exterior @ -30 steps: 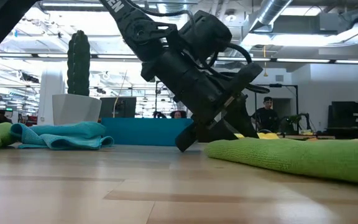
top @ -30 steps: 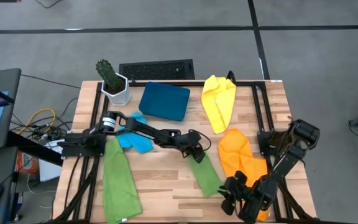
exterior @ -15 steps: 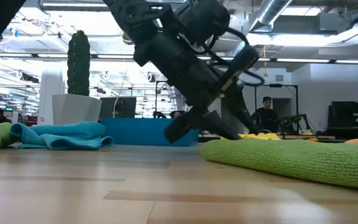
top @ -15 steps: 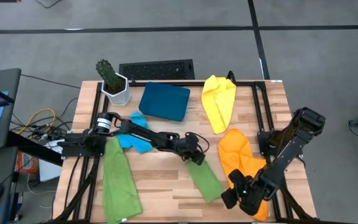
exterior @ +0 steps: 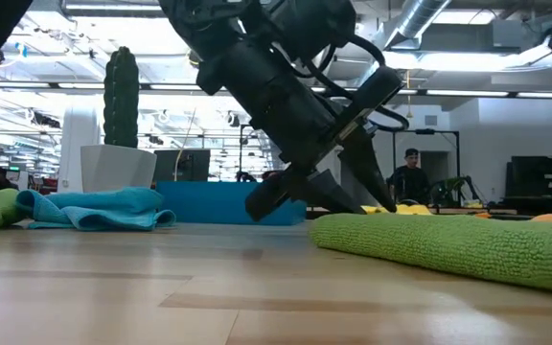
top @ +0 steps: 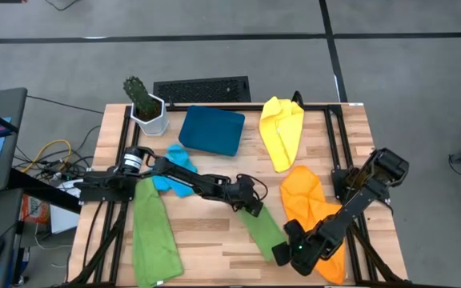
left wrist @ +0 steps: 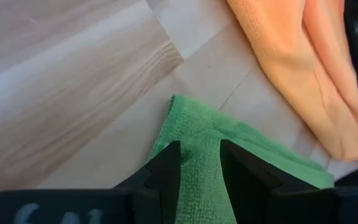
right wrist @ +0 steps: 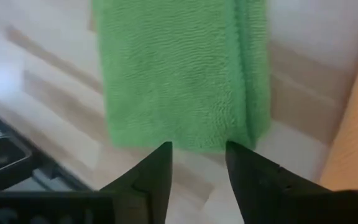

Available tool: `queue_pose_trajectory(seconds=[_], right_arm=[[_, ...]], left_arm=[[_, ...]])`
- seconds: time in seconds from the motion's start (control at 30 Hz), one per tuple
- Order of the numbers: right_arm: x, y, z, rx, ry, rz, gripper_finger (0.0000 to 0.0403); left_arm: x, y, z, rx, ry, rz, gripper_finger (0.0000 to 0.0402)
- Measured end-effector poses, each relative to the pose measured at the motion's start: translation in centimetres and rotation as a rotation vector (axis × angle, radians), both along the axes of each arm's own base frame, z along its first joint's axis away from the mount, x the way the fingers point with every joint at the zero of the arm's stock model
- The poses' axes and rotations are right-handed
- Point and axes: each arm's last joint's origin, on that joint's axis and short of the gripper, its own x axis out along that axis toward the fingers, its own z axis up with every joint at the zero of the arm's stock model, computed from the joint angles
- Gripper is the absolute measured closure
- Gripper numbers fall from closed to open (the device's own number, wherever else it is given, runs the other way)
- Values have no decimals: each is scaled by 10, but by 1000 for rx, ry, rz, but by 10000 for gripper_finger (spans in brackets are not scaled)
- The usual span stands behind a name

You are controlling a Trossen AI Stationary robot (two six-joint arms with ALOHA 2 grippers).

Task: Fold microfiber towels
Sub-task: Fold the right green towel

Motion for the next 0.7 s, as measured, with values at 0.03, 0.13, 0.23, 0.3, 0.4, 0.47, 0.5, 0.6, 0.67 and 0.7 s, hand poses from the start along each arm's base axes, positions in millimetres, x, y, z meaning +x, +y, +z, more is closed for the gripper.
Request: queue_pose_trajectory(seconds=[0.03,0.13,0.23,0.3,0.4,0.47,0.5,0.6,0.67,0.7], right_arm=[[1,-1,-3,-6,18,4,235],[2,-5,-11,-35,77,12,244],[6,-9,-14,-47,108,28,250],[7,-14,-15,-78,126,54,251],[8,-26,-14,-158,165,132,250],[10,-38,-14,-224,205,192,250],[12,-43,-14,-248,221,226,251],[20,-60,-12,-307,255,352,252],[28,-72,-12,-330,259,429,252],[31,-78,-11,-336,258,456,252]], left_arm=[[-1,0,1,2,11,-12,297],[-4,0,8,13,27,-36,297],[-12,1,21,51,62,-68,297],[-20,1,34,91,90,-94,297],[-33,-1,57,166,106,-106,297],[-41,-4,72,209,107,-113,297],[-43,-4,79,230,90,-117,297],[-51,-8,96,289,54,-144,297],[-53,-8,102,312,35,-159,297],[-53,-8,103,319,34,-168,297]])
